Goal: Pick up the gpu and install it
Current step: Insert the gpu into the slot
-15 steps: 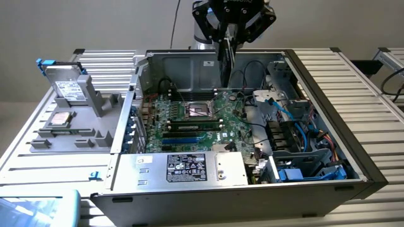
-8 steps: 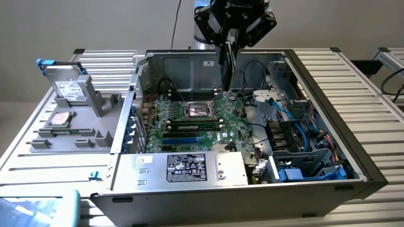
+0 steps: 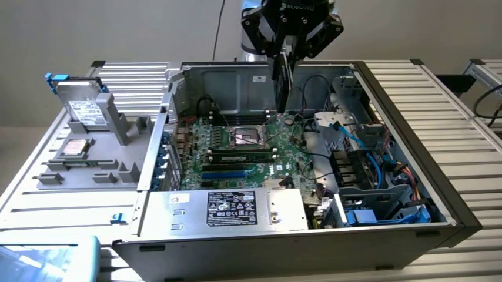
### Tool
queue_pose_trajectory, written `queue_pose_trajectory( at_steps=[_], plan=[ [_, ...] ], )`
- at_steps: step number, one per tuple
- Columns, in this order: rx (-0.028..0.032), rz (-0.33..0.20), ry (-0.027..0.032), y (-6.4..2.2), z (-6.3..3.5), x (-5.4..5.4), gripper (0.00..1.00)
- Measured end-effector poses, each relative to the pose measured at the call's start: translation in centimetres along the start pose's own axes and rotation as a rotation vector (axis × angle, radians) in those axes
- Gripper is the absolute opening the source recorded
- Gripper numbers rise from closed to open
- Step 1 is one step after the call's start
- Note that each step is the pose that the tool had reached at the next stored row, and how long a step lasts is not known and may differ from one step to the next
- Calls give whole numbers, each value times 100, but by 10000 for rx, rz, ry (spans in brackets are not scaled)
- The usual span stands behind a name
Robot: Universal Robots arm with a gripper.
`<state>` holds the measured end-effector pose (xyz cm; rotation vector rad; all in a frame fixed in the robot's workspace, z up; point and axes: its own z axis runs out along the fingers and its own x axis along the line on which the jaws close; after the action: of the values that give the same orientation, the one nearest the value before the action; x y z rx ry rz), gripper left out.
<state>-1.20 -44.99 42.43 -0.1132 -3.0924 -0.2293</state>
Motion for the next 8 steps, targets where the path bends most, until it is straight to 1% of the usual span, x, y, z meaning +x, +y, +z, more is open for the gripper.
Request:
queue_pose_trajectory(
  at_steps=[1, 4, 8],
  plan=[
    [4, -76, 11, 0, 0, 0, 28],
    [7, -610, 91, -1, 1, 0, 28],
    [-31, -1334, 201, 0, 3, 0, 28]
  ],
)
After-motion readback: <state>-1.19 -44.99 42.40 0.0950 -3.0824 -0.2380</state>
